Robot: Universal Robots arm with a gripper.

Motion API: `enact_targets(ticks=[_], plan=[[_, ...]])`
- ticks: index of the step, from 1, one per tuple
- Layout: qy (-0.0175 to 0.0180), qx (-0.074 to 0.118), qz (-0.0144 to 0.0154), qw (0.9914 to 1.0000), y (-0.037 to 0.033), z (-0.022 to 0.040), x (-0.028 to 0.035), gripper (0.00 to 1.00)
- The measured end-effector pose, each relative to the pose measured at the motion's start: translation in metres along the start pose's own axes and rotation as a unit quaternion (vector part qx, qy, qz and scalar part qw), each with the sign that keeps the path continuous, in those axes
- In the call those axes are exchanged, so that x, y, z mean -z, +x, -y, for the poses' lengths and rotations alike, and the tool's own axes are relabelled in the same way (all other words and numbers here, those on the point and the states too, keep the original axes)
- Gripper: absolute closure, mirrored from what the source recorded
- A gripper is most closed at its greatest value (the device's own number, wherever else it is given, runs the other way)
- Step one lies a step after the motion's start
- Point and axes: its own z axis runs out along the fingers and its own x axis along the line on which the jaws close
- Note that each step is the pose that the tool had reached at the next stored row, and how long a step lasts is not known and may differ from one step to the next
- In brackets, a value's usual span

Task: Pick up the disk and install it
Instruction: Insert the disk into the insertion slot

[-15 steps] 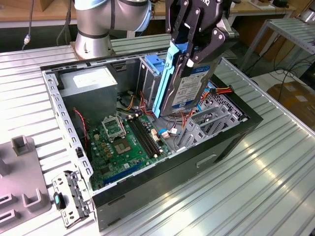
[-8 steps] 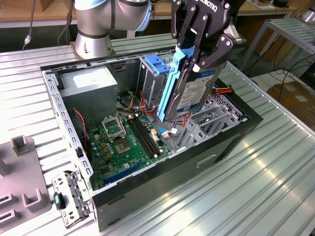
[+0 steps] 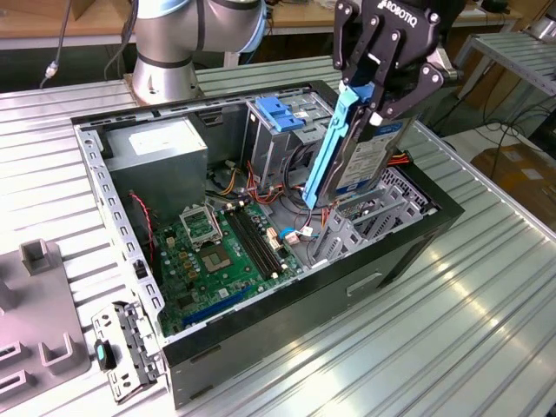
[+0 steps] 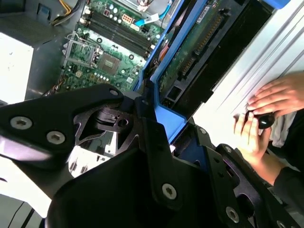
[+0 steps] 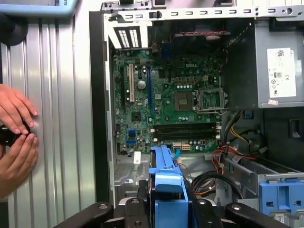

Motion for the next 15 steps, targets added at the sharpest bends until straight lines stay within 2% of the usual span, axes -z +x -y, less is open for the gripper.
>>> enact_targets(ticks=[9,15], plan=[[0.0,0.0,-0.0005,1.0,0.0045,0.0231,-0.0052,0.63],[0.0001,0.0,-0.0014,1.0,0.0061,0.0473,-0.0088,0.63]])
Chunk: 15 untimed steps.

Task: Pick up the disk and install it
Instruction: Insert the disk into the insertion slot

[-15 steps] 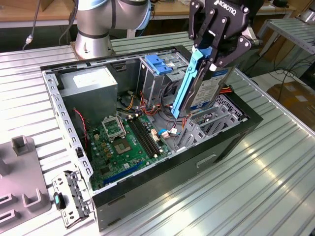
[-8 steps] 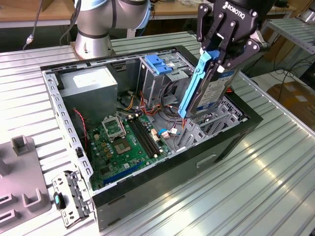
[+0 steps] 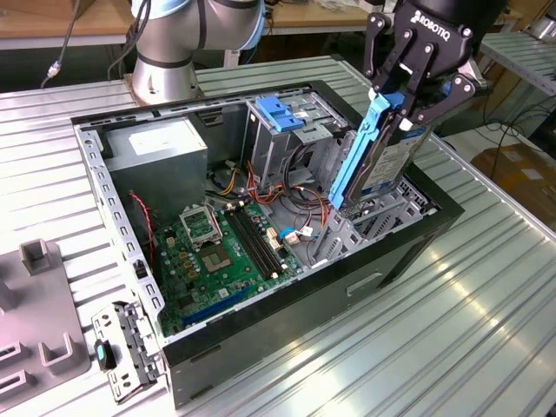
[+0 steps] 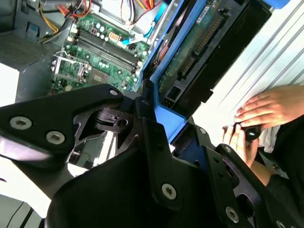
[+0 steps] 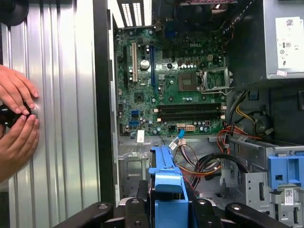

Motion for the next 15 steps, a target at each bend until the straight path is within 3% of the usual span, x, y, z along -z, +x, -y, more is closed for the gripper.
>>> enact_targets(ticks=[2,3,15], plan=[[0.0,0.0,-0.0006,1.0,0.0,0.0118,-0.0025,0.63],[0.0,0.0,-0.0006,1.0,-0.0001,0.0134,-0.0031,0.63],[0.0001,0.009,-0.0007,0.99996,-0.0002,0.0143,-0.0078,0.63]])
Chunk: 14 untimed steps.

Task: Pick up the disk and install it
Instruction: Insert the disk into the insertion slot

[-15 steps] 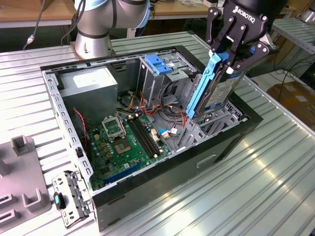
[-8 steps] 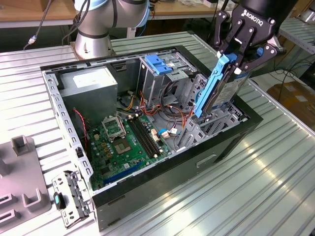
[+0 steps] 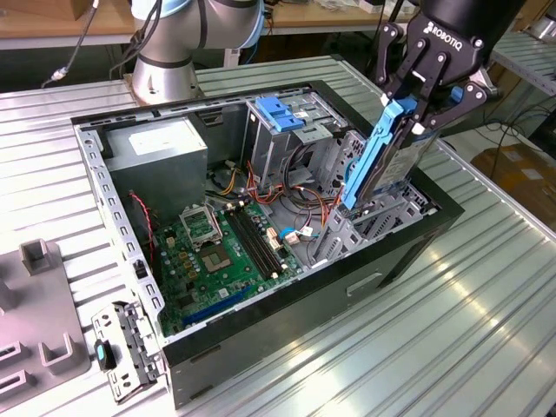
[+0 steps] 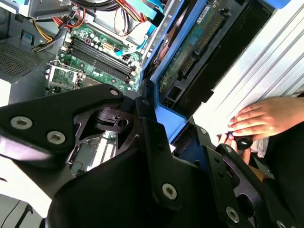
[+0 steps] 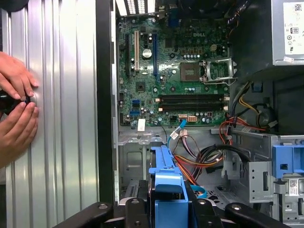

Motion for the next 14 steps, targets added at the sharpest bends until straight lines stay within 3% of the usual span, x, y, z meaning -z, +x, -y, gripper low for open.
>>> enact_targets(ticks=[5,14], plan=[[0.0,-0.002,-0.0003,1.0,0.0,0.0007,-0.0077,0.63],[0.0,-0.002,-0.0003,1.0,0.0001,0.0007,-0.0113,0.63]])
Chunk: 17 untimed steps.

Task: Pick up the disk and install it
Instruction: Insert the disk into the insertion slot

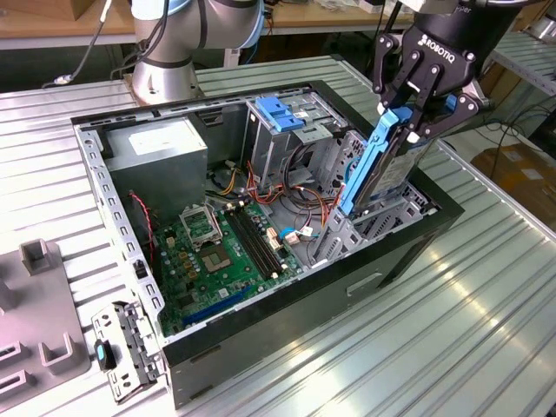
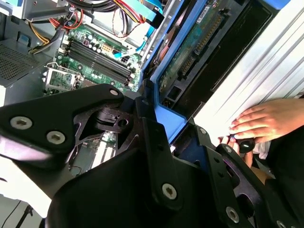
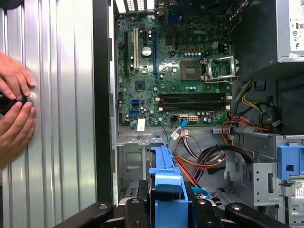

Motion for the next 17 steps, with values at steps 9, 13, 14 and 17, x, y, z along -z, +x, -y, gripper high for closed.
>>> enact_targets(ticks=[9,13,14,17], plan=[[0.0,0.0,-0.0001,1.0,0.0011,0.0001,-0.002,0.63],[0.0,0.0,0.0,1.0,0.001,0.0001,-0.0035,0.63],[0.0,0.0,0.0,1.0,0.0011,0.0001,-0.004,0.63],[0.0,0.0,-0.0001,1.0,0.0011,0.0001,-0.0058,0.63]])
